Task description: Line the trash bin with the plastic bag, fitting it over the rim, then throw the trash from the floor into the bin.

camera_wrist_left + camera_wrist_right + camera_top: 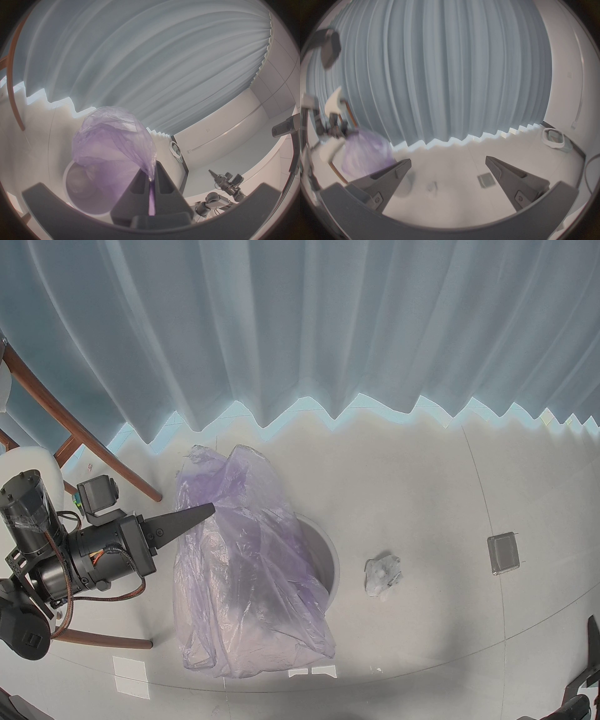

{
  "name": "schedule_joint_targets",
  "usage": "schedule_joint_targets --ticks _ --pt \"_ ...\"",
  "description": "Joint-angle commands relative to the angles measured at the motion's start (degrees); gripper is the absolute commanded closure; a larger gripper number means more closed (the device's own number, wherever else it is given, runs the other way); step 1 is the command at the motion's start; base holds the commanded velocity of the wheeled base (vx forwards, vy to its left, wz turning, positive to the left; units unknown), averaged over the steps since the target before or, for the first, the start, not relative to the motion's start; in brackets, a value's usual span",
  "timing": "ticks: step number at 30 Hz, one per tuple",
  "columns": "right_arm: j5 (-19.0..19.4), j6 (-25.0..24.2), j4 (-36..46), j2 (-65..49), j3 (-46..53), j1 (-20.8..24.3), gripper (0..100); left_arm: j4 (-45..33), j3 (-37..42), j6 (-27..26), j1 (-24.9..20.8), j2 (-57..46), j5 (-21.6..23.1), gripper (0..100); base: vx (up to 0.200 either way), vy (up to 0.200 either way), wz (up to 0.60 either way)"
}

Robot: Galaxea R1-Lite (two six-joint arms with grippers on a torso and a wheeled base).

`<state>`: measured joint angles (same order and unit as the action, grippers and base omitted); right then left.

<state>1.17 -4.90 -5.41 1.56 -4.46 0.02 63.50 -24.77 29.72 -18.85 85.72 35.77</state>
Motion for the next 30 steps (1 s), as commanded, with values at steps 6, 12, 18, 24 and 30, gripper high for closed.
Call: schedule_joint_targets --ticks 6,12,18,24,30 --pt "21.51 -29.2 -0.83 26.3 -22.26 0.5 0 0.04 0.51 -0.1 -0.05 -0.29 0.27 100 0.0 0.0 0.0" --pt "33.81 -33.07 -0.83 34.12 -22.08 0.77 0 0.04 0.51 -0.1 -0.05 -0.21 0.27 100 0.0 0.0 0.0" --pt "40.49 -33.86 -0.83 41.86 -20.85 1.47 0 0.04 0.51 -0.1 -0.05 -0.38 0.36 100 0.0 0.0 0.0" --pt "41.19 -31.75 -3.2 53.81 -19.01 9.82 0 0.13 0.43 -0.1 0.21 -1.44 0.36 100 0.0 0.0 0.0" --pt "41.19 -27.36 -3.82 60.93 -15.75 22.12 100 0.04 0.43 0.07 0.13 -2.4 0.44 100 0.0 0.0 0.0"
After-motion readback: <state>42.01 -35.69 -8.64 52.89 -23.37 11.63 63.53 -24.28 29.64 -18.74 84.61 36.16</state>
